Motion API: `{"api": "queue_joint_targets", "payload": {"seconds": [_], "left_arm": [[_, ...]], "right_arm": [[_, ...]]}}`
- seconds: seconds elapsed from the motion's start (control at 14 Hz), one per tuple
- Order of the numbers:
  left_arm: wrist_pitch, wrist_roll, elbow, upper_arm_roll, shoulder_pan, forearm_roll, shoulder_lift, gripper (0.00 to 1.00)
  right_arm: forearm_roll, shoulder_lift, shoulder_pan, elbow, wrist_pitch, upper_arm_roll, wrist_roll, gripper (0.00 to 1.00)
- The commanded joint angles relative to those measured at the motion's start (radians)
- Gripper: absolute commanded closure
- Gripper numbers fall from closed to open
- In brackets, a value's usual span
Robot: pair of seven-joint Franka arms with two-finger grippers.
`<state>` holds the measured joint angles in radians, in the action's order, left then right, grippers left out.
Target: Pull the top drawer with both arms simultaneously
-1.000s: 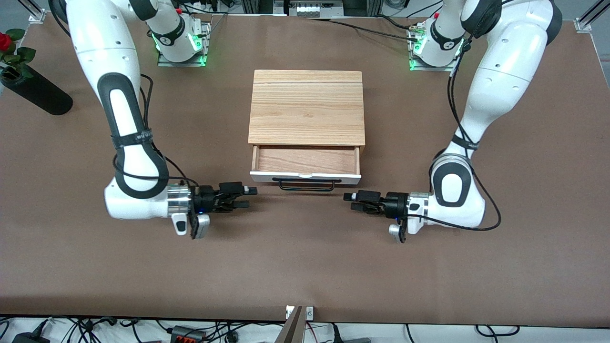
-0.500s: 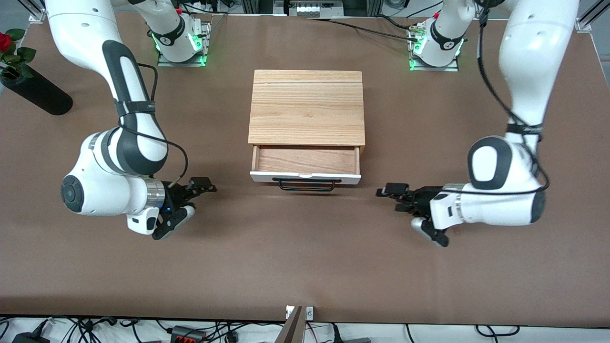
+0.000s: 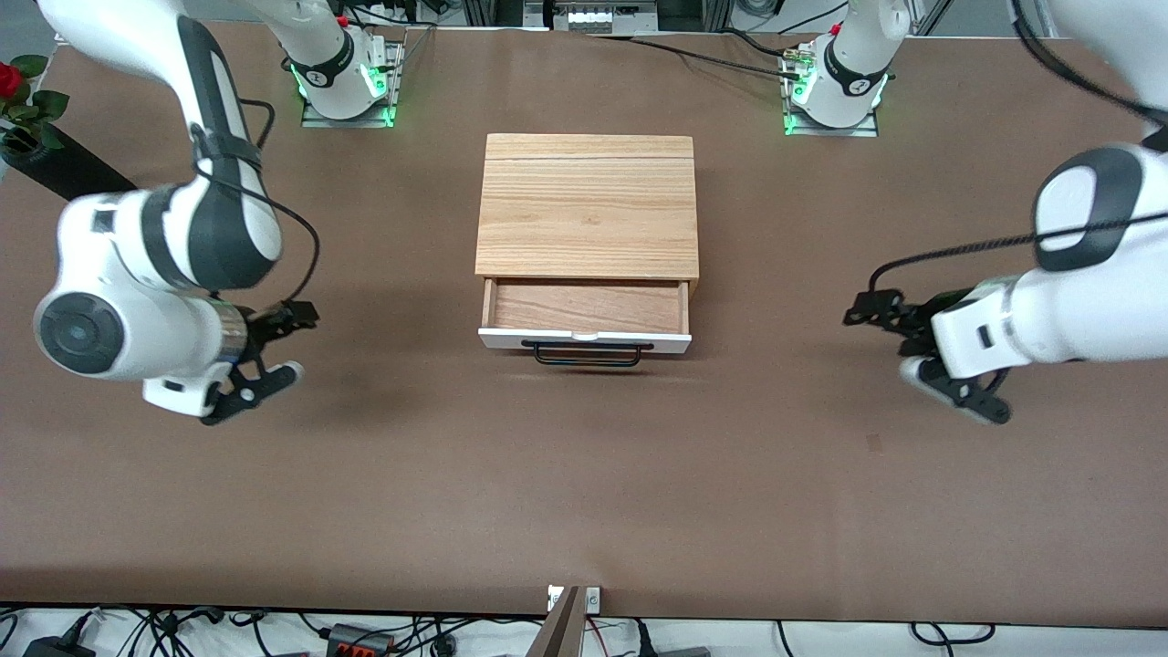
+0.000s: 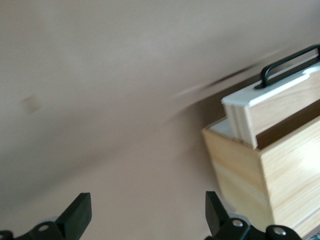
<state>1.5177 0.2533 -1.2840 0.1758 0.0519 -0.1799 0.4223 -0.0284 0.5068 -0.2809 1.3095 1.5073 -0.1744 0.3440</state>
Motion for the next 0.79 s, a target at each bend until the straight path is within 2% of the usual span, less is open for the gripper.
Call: {"api": "queue_joint_targets", "payload": {"seconds": [0.0,0.14,0.29,0.43,0.57,0.71], "left_arm": [[-0.053,-0.022,-0.067,-0.038,0.009,0.077,-0.149,0.00],[-0.051,-0.023,-0.174,-0.041,0.005,0.138,-0.245,0.00],[0.036,-0.031,-0.318,-0.041,-0.003,0.142,-0.339,0.00],[0.044,-0.103,-0.379,-0.027,-0.006,0.145,-0.378,0.00],[0.038,-0.115,-0.417,-0.024,-0.015,0.154,-0.407,0.00],[0.055,-0.123,-0.459,-0.001,-0.015,0.195,-0.435,0.00]], "right_arm": [[0.092,-0.106,-0.007,0.016,-0.116,-0.008,-0.057,0.00],[0.180,-0.129,-0.014,0.014,-0.156,-0.005,-0.062,0.00],[0.173,-0.197,0.008,0.016,-0.145,0.004,-0.066,0.00],[0.098,-0.241,0.060,0.030,-0.147,0.015,-0.068,0.00],[0.036,-0.313,0.107,0.121,-0.112,0.016,-0.100,0.00],[0.041,-0.420,0.117,0.311,0.043,0.019,-0.155,0.00]]}}
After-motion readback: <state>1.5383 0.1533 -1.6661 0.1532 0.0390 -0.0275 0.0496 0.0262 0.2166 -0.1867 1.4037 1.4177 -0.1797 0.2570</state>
